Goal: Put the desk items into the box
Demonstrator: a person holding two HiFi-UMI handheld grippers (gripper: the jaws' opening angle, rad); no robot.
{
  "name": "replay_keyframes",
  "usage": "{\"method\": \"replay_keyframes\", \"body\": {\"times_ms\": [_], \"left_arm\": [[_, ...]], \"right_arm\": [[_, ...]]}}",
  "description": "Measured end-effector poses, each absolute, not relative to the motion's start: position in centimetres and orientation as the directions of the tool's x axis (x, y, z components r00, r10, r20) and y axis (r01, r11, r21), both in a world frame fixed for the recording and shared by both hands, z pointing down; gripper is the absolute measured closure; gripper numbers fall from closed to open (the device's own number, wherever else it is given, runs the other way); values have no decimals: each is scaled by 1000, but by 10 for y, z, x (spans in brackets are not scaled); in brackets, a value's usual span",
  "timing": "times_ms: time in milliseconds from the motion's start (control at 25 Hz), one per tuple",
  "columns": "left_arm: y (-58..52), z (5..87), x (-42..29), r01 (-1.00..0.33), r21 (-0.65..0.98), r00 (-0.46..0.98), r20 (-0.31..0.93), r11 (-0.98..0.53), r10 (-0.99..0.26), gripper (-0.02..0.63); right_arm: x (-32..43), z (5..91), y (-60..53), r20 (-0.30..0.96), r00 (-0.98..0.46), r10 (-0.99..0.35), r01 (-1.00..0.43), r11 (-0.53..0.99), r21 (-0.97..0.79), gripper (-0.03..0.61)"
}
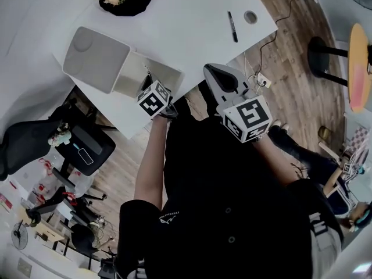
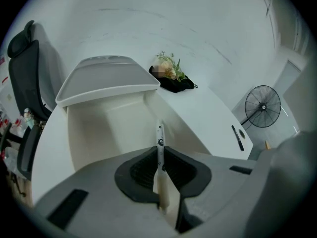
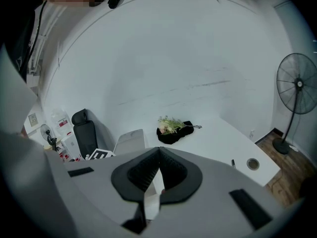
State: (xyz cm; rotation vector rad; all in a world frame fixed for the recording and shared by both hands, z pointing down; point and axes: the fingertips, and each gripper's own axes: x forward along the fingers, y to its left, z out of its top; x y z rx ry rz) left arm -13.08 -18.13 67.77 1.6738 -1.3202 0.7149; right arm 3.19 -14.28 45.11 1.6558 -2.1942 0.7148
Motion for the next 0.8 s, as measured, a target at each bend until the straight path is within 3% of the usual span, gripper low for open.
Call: {"method": "replay_keyframes", "body": {"times_ms": [800], "left_arm": [[-186,703,-127,-979,196,204,877,-63,-435,568]], "right_arm": [[49,454,-135,521,-231,-822,-968,139,-211,580]]}}
